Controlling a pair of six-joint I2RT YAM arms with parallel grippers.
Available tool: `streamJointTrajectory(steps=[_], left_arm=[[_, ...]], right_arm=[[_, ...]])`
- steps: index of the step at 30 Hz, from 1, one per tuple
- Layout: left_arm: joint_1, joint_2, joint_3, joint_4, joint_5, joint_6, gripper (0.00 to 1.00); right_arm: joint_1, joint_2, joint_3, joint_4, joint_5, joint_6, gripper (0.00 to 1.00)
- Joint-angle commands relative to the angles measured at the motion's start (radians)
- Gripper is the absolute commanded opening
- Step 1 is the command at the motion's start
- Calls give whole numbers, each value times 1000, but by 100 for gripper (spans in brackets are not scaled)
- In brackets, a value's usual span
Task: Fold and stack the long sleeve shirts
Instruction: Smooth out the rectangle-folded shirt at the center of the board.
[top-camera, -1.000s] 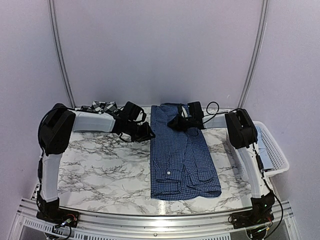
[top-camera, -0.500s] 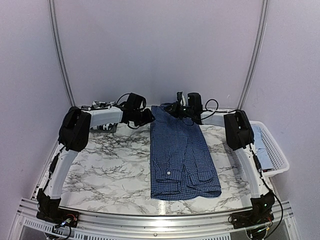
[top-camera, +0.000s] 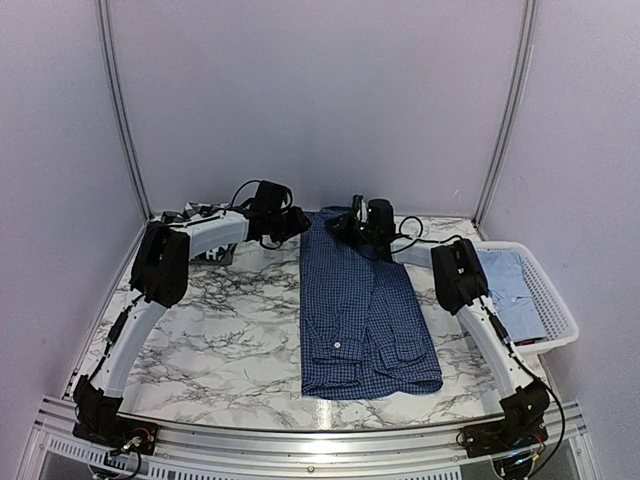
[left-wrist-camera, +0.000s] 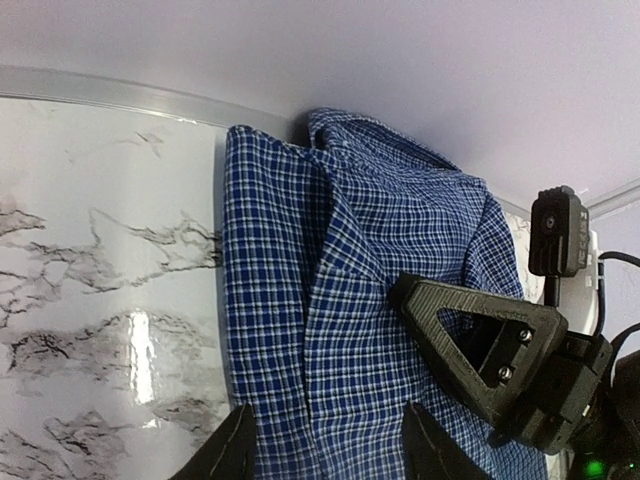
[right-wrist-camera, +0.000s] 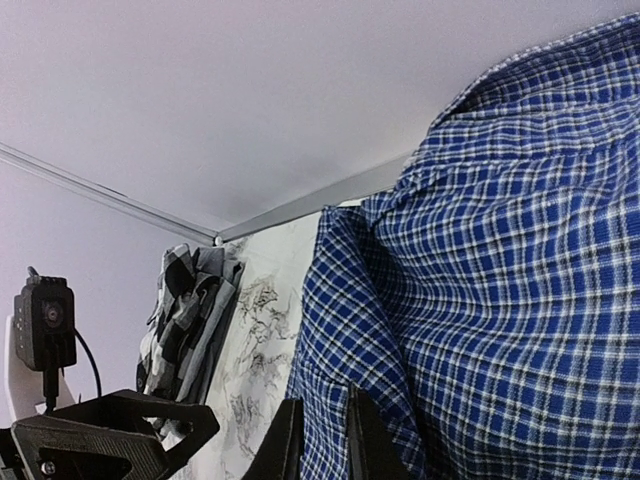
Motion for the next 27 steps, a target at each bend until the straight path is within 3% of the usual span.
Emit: streamJointTrajectory(steps=[1, 7, 11, 16, 23, 27], left_arm=[[8, 34, 34, -16, -76, -16, 52], [8, 46, 32, -12, -70, -48, 52], [9, 33, 14, -12, -47, -70, 52], [13, 20, -1, -10, -15, -82, 52], [10, 2, -71, -9, -7, -116, 48], [3, -35, -123, -10, -15, -115, 46]], right_arm=[[27, -12, 38, -159, 128, -99, 12], [77, -52, 72, -289, 254, -266, 14], [87, -32, 121, -341, 292, -272, 14], [71, -38, 126, -305, 201, -209, 14], [43, -176, 118, -314, 114, -247, 30], [38, -292, 71, -398, 97, -304, 33]])
